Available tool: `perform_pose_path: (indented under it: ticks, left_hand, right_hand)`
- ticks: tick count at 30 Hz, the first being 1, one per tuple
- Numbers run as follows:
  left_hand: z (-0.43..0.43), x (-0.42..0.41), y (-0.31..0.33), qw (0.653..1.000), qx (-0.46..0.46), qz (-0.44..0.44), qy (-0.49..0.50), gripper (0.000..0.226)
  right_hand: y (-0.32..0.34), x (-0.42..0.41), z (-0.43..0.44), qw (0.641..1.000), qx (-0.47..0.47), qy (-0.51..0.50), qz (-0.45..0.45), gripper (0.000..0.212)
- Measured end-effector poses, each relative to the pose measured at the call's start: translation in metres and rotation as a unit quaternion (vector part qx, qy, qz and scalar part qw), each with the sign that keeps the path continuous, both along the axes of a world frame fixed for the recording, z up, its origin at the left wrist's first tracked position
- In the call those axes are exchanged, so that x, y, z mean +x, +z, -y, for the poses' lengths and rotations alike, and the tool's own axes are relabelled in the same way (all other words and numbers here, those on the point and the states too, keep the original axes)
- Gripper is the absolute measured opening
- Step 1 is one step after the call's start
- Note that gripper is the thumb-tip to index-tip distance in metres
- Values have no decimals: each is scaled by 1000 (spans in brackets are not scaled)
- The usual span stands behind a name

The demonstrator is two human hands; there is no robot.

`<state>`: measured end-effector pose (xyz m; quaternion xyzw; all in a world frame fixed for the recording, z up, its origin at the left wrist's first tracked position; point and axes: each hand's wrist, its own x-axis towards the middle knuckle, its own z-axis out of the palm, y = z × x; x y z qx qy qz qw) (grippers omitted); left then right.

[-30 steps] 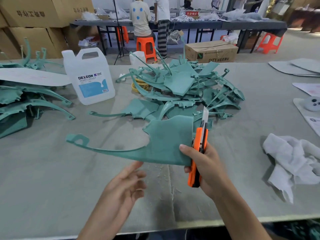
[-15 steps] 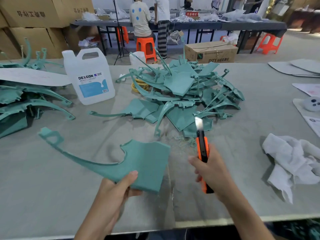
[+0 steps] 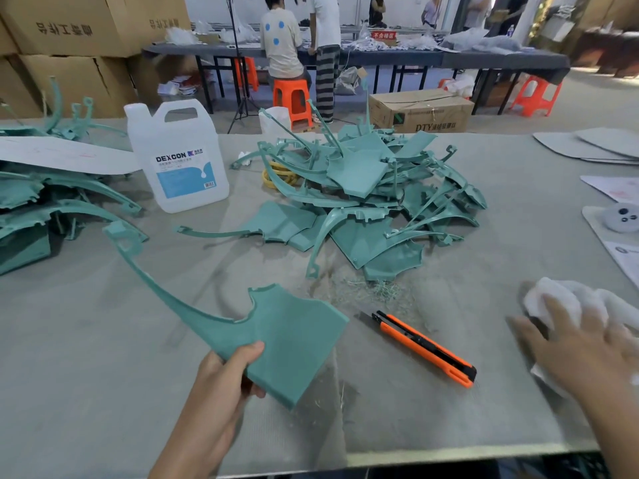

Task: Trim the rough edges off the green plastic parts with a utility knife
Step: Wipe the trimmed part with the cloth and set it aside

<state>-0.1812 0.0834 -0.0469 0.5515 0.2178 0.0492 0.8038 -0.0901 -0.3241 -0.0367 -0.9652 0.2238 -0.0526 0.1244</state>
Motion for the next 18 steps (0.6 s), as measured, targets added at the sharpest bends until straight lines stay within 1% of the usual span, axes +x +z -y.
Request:
perform_pose_path:
  ticks: [2,3,5,7,10,11,12,13,14,15,16,17,18]
  left_hand:
    - [6,4,2,1000,-9,10,-12,18]
    - [9,8,2,999,-23,17,-15,22]
    - [14,14,6,998,-58,28,-6,37]
    - [17,20,10,995,-88,42,9,48]
    - [24,26,21,992,-116,48,15,48]
    - [28,29,24,992,-116,47,10,48]
    - [32,30,29,992,-114,49,3,49]
    - [38,32,33,992,-113,56,-13,51]
    - [45,33,38,990,-116,67,-33,51]
    - [51,34,43,988,-121,79,-55,51]
    - [56,33,48,985,-126,89,-72,46]
    - [60,34,53,981,-135,102,-90,39]
    - [63,32,59,975,-150,116,-114,34]
  right_hand:
    - [-13,-7,14,999,21,-24,-33,62]
    - [-16,-10,18,999,14,-18,-23,59]
    - [-11,-14,22,1000,14,3,12,50]
    - [5,-13,15,997,51,20,60,40]
    - [44,-15,-27,983,123,59,124,45]
    - [58,-18,-47,970,169,73,157,45]
    - [70,-22,-69,949,235,100,186,43]
    - [79,-25,-92,913,324,142,202,42]
    - [87,-28,-115,866,413,194,205,40]
    - [90,-30,-137,814,481,251,209,35]
    - [90,-29,-158,781,501,301,221,29]
    - [86,-26,-176,774,484,335,233,28]
    - [81,-24,-191,786,452,353,233,34]
